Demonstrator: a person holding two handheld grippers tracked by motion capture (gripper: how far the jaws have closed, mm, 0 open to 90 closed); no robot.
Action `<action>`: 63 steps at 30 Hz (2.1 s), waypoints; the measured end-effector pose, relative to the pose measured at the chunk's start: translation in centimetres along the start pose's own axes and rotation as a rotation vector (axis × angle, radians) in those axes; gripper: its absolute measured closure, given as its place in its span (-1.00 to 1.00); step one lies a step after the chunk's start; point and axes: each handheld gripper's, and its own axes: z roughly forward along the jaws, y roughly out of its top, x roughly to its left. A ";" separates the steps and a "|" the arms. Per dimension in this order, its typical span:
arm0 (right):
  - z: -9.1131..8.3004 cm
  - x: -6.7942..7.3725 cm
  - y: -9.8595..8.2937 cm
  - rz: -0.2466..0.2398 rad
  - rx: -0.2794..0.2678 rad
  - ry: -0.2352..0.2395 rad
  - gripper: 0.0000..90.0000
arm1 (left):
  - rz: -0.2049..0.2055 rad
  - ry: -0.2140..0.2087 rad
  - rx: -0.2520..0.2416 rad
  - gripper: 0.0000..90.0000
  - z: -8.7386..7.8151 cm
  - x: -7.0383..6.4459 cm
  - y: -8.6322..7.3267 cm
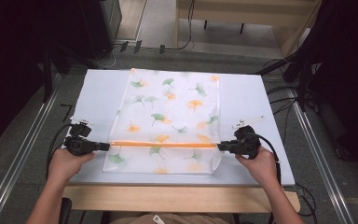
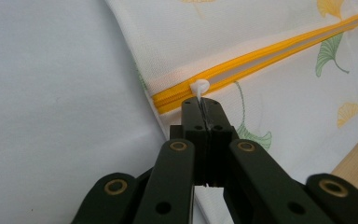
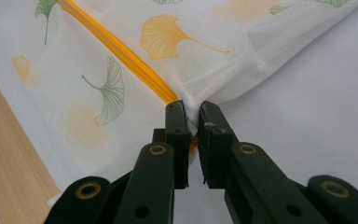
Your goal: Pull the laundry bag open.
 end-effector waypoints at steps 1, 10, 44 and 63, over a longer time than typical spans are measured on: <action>0.0 0.0 0.0 0.000 0.000 0.000 0.89 | 0.000 -0.001 0.000 1.00 0.0 0.0 0.0; 0.1 -0.3 -0.1 0.007 0.007 0.004 0.88 | 0.003 0.018 -0.012 1.00 -0.7 1.2 -0.7; 0.2 -2.0 -0.7 0.048 0.016 -0.045 0.50 | 0.039 -0.058 -0.007 0.91 0.6 0.1 -0.5; -0.9 -2.0 -0.6 0.055 -0.084 -0.042 0.61 | 0.103 -0.022 -0.128 0.17 -0.6 -0.3 -0.4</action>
